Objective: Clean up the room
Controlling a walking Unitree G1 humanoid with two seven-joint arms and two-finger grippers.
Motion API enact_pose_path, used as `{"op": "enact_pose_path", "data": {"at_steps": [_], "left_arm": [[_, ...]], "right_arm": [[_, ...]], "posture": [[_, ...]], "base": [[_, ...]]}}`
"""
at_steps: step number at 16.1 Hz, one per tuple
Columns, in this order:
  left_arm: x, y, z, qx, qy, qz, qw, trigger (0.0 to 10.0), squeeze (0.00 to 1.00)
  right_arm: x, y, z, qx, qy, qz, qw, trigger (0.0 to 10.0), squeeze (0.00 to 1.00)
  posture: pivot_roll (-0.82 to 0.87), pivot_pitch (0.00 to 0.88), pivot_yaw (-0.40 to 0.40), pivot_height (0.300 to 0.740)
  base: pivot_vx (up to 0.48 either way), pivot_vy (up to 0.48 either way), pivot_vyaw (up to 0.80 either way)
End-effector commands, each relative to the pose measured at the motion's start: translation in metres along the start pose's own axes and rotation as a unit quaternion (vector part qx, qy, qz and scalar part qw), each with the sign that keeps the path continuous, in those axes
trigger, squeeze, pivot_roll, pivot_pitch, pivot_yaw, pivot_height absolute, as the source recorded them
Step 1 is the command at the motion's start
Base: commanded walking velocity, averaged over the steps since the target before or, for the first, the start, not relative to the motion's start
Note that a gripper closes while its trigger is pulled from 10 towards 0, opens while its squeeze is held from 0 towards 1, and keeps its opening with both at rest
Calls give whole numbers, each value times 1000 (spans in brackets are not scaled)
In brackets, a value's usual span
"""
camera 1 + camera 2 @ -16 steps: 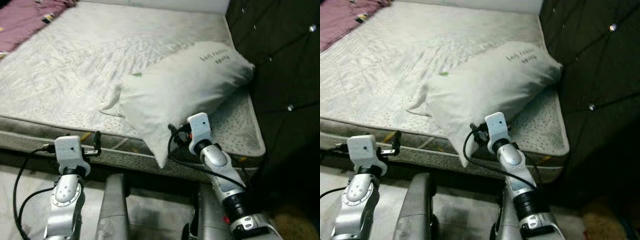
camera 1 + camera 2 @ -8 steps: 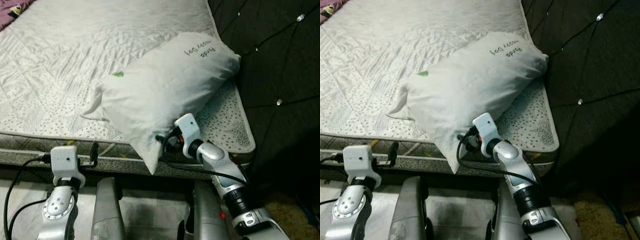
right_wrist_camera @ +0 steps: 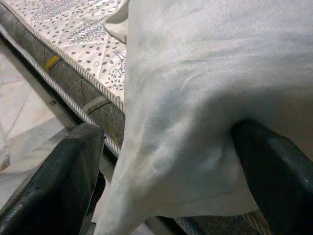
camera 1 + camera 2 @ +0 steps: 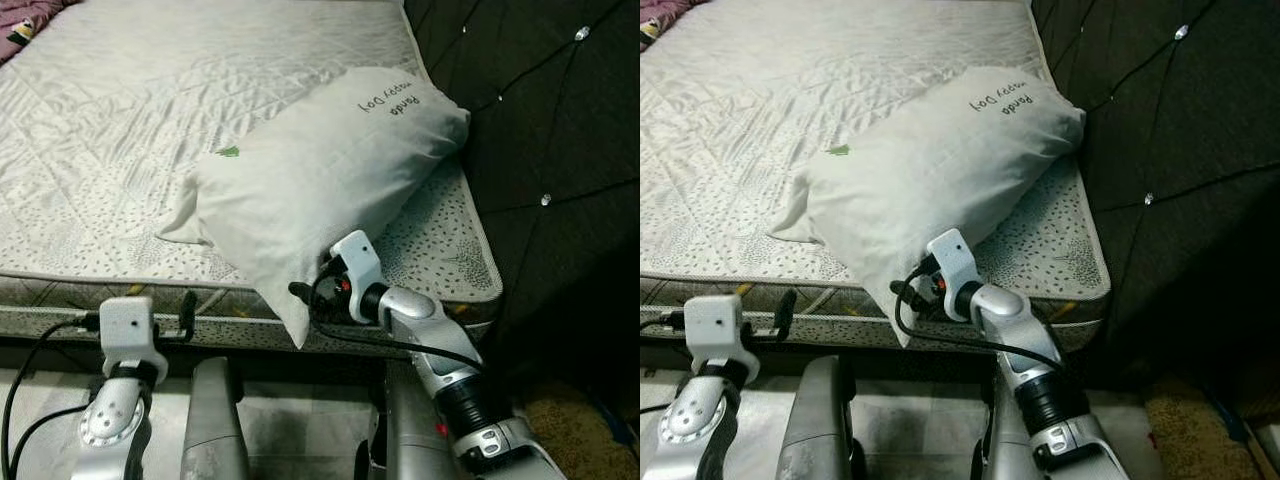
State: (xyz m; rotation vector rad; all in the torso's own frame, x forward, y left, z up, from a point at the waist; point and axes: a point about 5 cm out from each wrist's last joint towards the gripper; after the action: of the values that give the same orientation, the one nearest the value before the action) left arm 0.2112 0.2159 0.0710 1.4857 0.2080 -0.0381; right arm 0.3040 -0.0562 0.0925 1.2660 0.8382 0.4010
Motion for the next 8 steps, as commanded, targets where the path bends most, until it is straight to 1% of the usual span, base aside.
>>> {"op": "enact_pose_path", "data": {"at_steps": [1, 2, 4, 6, 8], "left_arm": [[-4, 0, -2, -1, 2, -6, 1000, 10000, 0], [-5, 0, -2, -1, 2, -7, 1000, 10000, 0], [-6, 1, -4, 2, 8, -8, 1000, 10000, 0], [-6, 2, -5, 4, 10, -9, 1000, 10000, 0], [-5, 3, -5, 4, 10, -9, 1000, 10000, 0]], "right_arm": [[5, 0, -6, 3, 0, -9, 1000, 10000, 0], [6, 0, -6, 4, 0, -10, 1000, 10000, 0], [17, 4, -8, 11, -27, -22, 999, 10000, 0], [26, 10, -7, 29, -54, -24, 998, 10000, 0], [29, 12, -3, 42, -78, -25, 996, 10000, 0]], "posture": [[147, 106, -29, 547], [151, 108, -31, 547], [163, 116, -39, 547], [164, 121, -42, 547], [163, 126, -45, 547]], "base": [[0, 0, 0], [0, 0, 0], [0, 0, 0], [0, 0, 0], [0, 0, 0]]}}
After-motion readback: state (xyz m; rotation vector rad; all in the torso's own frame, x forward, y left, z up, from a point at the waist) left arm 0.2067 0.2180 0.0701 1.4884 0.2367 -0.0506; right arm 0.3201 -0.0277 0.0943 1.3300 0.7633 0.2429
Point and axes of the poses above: a point about 5 cm out from each wrist's last joint towards the gripper, its own x axis pointing out of the wrist towards the gripper, its own y axis along the axis of the wrist's last joint, z = x × y, and after that the axes turned 9 degrees about -x, right-handed
